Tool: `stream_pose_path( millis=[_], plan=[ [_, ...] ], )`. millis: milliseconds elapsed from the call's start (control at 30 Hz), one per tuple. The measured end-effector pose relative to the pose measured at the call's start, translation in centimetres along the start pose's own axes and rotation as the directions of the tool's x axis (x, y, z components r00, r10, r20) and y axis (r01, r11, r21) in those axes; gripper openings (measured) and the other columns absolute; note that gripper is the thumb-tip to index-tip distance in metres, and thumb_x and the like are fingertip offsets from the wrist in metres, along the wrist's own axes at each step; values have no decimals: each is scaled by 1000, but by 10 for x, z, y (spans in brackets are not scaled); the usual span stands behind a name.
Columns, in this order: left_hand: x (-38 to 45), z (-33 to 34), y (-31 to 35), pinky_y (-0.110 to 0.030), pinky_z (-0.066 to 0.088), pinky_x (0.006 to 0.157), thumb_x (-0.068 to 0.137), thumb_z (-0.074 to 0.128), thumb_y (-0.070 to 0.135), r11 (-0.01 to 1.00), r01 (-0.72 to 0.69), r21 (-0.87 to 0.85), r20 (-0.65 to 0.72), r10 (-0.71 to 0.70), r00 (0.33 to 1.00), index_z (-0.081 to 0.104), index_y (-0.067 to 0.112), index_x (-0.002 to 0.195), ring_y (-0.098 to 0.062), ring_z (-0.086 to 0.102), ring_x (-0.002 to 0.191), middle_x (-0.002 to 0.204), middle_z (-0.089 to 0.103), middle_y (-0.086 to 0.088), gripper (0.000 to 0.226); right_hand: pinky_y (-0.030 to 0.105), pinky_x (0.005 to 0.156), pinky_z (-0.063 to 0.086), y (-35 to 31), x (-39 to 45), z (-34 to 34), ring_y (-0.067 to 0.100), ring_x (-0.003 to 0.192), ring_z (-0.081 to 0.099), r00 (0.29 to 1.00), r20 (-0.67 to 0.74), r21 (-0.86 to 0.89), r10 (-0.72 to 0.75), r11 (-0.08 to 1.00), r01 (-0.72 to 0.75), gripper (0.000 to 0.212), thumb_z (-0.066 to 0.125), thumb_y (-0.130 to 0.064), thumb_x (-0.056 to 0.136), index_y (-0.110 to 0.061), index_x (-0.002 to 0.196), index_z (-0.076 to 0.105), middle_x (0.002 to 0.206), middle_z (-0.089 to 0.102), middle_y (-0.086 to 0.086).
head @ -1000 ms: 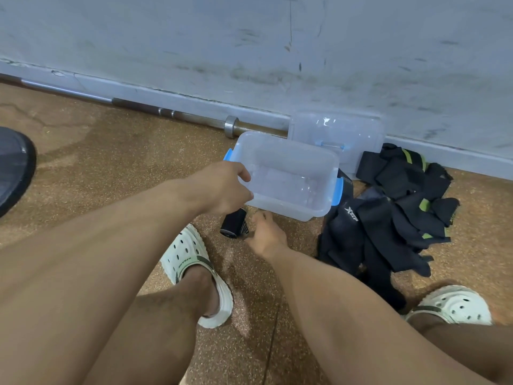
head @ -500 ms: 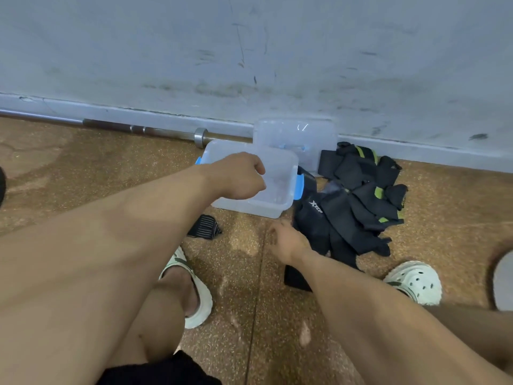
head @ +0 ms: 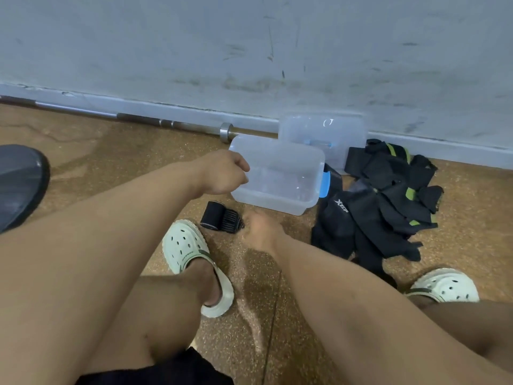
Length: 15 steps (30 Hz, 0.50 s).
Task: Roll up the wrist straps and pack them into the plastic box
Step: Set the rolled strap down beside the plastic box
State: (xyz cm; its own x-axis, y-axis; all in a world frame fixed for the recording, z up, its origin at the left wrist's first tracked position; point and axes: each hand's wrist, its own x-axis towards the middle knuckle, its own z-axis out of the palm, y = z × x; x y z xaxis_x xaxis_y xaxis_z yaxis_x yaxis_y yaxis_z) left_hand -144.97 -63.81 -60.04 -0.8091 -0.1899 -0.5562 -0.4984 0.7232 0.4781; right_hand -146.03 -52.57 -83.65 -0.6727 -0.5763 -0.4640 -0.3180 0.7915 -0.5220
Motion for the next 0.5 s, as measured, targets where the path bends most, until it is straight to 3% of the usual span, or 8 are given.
stream_pose_path(
  millis=[100,200,333,400,500],
  plan=[
    [0,-9,-15,-27,39,86,101,57,17,996,22,-86,-23,-24,999,61,21,134,-21,54,118,141,56,-3,34,47,108,47,-34,24,14,32,133,52,995,80,-74,-59,995,65,61,59,-19,96,-22,154,39,152,45,5],
    [1,-16,-31,-19,41,67,101,57,15,985,43,-170,-48,-52,997,62,21,132,-14,60,101,134,60,-3,32,50,119,33,-65,46,29,32,151,27,982,138,-185,-126,971,151,67,54,-22,101,-21,161,25,167,24,3],
    [5,-22,-52,-11,43,55,101,58,13,967,70,-245,-79,-92,993,61,18,132,-10,60,92,123,62,-1,31,49,126,14,-75,68,54,30,158,3,958,232,-383,-171,889,252,64,45,-25,106,-24,163,18,173,3,-3],
    [6,-23,-54,-4,39,49,101,58,14,964,75,-256,-82,-99,992,62,17,132,-3,54,81,117,60,1,31,50,124,18,-68,75,61,32,155,11,969,203,-382,-138,900,208,55,41,-30,108,-26,160,27,171,12,-1],
    [6,-25,-59,-14,37,62,101,59,22,968,81,-238,-98,-107,989,61,23,133,-9,55,95,129,60,2,32,53,115,32,-67,82,69,32,143,29,997,74,-207,-35,977,50,43,44,-42,106,-22,144,51,154,35,3]
  ],
)
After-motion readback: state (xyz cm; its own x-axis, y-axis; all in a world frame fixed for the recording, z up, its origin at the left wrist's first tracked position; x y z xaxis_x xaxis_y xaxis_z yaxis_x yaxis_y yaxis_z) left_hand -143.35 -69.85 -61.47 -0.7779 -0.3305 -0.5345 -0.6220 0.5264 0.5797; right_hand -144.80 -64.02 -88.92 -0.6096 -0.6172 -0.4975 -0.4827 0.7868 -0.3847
